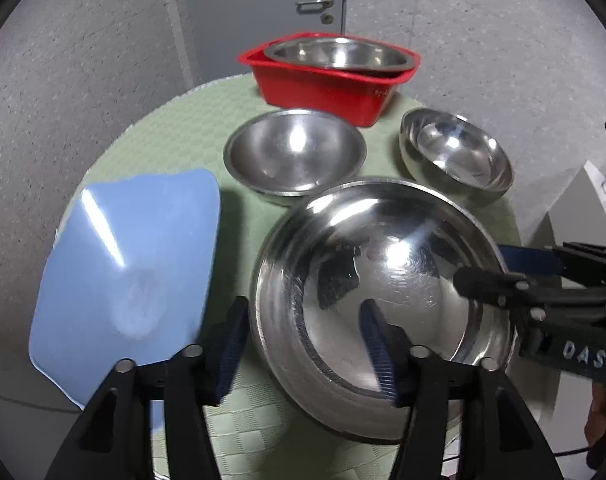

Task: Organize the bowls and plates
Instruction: 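Move both grippers to the light blue square plate, then grasp the blue plate edge with both grippers and lift it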

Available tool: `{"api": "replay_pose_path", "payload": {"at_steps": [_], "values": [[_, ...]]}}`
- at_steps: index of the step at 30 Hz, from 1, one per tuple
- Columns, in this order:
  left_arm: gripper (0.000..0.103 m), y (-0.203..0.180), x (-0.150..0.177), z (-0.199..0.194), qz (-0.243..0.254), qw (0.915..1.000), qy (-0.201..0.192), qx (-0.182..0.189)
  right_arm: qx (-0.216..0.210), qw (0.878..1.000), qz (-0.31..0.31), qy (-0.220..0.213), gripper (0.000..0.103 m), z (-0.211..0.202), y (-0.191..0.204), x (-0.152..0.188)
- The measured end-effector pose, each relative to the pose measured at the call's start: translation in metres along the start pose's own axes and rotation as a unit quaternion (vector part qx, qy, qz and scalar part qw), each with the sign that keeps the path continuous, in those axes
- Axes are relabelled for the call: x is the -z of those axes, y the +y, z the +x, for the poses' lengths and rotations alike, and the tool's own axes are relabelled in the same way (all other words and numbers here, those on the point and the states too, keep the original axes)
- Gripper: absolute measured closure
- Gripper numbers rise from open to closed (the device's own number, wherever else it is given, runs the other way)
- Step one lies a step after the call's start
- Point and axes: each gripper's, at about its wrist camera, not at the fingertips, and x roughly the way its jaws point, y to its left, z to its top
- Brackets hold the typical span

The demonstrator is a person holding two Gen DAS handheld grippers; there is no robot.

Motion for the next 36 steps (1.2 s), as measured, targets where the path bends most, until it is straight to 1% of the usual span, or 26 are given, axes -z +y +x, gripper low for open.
{"api": "replay_pose_path", "payload": {"at_steps": [1, 2, 3, 6, 7, 9, 10, 13, 14, 16, 19, 20, 21, 22, 24, 25, 27, 29, 30, 32, 33, 35, 36], "values": [[0.030, 0.001, 0.000, -0.007, -0.002, 1.0000, -0.008, -0.005, 0.008, 1.000, -0.004, -0.008, 0.052, -0.004, 0.002, -0.003], [0.022, 0.005, -0.001, -0.018, -0.007, 0.9995, -0.029, -0.009, 0.022, 1.000, -0.008, -0.018, 0.052, -0.009, 0.005, -0.008], [0.017, 0.010, -0.002, -0.027, -0.013, 0.9988, -0.046, -0.015, 0.032, 0.999, -0.011, -0.026, 0.051, -0.012, 0.008, -0.011], [0.015, 0.037, -0.005, -0.050, -0.037, 0.9951, -0.084, -0.038, 0.038, 0.997, -0.031, -0.059, 0.048, -0.026, 0.025, -0.031], [0.015, 0.050, -0.006, -0.053, -0.048, 0.9936, -0.089, -0.050, 0.037, 0.996, -0.039, -0.065, 0.047, -0.028, 0.032, -0.036], [0.015, 0.083, -0.004, -0.055, -0.080, 0.9901, -0.093, -0.068, 0.023, 0.996, -0.056, -0.071, 0.045, -0.025, 0.053, -0.048], [0.015, 0.092, -0.002, -0.056, -0.091, 0.9888, -0.091, -0.076, 0.012, 0.995, -0.066, -0.071, 0.045, -0.021, 0.066, -0.055], [0.015, 0.137, 0.008, -0.051, -0.135, 0.9827, -0.079, -0.099, -0.006, 0.993, -0.093, -0.066, 0.045, -0.007, 0.099, -0.070], [0.015, 0.143, 0.011, -0.050, -0.142, 0.9813, -0.077, -0.105, -0.010, 0.993, -0.099, -0.063, 0.045, -0.001, 0.108, -0.074], [0.015, 0.164, 0.016, -0.042, -0.159, 0.9786, -0.067, -0.113, -0.008, 0.993, -0.112, -0.047, 0.045, 0.018, 0.126, -0.083], [0.018, 0.185, 0.021, -0.025, -0.174, 0.9770, -0.044, -0.115, -0.008, 0.993, -0.117, -0.021, 0.045, 0.041, 0.139, -0.091], [0.023, 0.190, 0.022, -0.019, -0.174, 0.9772, -0.036, -0.116, -0.006, 0.993, -0.120, -0.017, 0.045, 0.046, 0.143, -0.092], [0.031, 0.195, 0.024, -0.011, -0.177, 0.9779, -0.027, -0.108, -0.003, 0.992, -0.123, -0.011, 0.045, 0.051, 0.147, -0.093], [0.035, 0.198, 0.023, -0.004, -0.180, 0.9786, -0.019, -0.097, -0.001, 0.992, -0.124, -0.008, 0.045, 0.054, 0.151, -0.092], [0.050, 0.203, 0.022, 0.012, -0.183, 0.9803, -0.001, -0.075, 0.001, 0.992, -0.124, 0.005, 0.045, 0.064, 0.155, -0.094], [0.053, 0.204, 0.021, 0.020, -0.180, 0.9814, 0.007, -0.066, 0.003, 0.992, -0.124, 0.010, 0.045, 0.067, 0.157, -0.094], [0.063, 0.207, 0.019, 0.031, -0.175, 0.9829, 0.016, -0.054, 0.005, 0.992, -0.121, 0.019, 0.045, 0.074, 0.159, -0.095], [0.068, 0.214, 0.017, 0.038, -0.174, 0.9839, 0.019, -0.036, 0.003, 0.993, -0.117, 0.027, 0.046, 0.077, 0.159, -0.095], [0.072, 0.215, 0.014, 0.041, -0.173, 0.9842, 0.019, -0.030, 0.002, 0.993, -0.116, 0.031, 0.046, 0.079, 0.160, -0.095], [0.073, 0.217, 0.012, 0.042, -0.165, 0.9858, 0.015, -0.025, -0.005, 0.993, -0.113, 0.038, 0.054, 0.082, 0.164, -0.094], [0.074, 0.218, 0.009, 0.045, -0.170, 0.9850, 0.012, -0.028, -0.013, 0.993, -0.109, 0.044, 0.056, 0.083, 0.163, -0.094], [0.075, 0.221, 0.005, 0.048, -0.165, 0.9860, 0.008, -0.025, -0.016, 0.994, -0.101, 0.045, 0.056, 0.086, 0.162, -0.094], [0.077, 0.219, 0.007, 0.043, -0.165, 0.9860, 0.006, -0.021, -0.020, 0.994, -0.093, 0.044, 0.057, 0.086, 0.161, -0.095]]}}
